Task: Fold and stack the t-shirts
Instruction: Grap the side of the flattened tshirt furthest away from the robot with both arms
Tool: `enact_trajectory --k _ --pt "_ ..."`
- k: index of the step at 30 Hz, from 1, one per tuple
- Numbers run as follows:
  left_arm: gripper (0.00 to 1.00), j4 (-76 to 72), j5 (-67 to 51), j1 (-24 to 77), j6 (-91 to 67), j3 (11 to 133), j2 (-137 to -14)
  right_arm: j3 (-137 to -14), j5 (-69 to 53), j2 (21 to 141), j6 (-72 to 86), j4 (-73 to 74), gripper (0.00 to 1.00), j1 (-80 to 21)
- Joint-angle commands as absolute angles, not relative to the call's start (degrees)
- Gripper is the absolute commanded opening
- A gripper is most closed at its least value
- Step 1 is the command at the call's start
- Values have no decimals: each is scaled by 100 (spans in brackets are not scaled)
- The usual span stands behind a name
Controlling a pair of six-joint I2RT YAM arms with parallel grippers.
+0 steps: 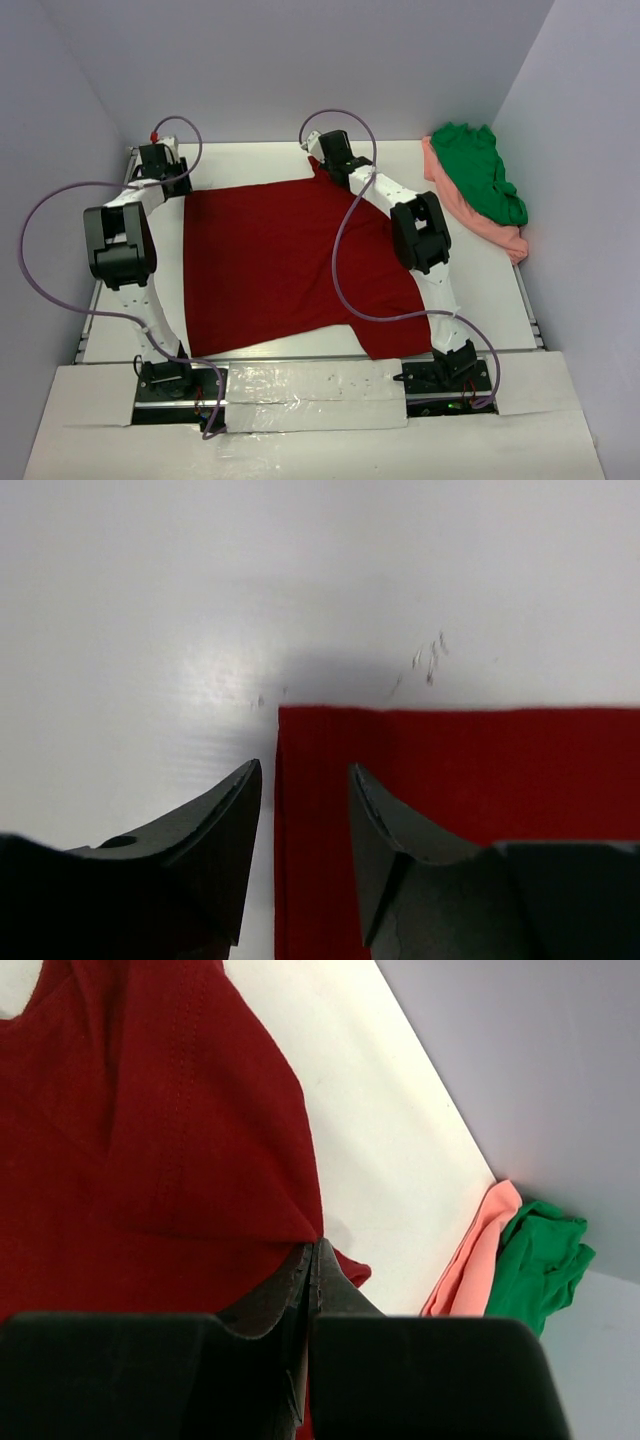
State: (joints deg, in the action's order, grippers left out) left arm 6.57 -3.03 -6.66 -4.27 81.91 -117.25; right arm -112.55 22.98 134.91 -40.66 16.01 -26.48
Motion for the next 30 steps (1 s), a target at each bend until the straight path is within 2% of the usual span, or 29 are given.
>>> enact_trajectory --k 1,10,30 --pt "49 527 -264 -571 -448 8797 -11943 -11496 2276 13289 -3973 1617 0 -2663" --pt "49 1256 -150 -378 -518 9869 -12726 -11575 2303 13315 -4034 1626 0 -2663" --pt "45 1969 527 -387 -439 10028 -12797 -11338 2241 13166 -4043 1556 0 -2663"
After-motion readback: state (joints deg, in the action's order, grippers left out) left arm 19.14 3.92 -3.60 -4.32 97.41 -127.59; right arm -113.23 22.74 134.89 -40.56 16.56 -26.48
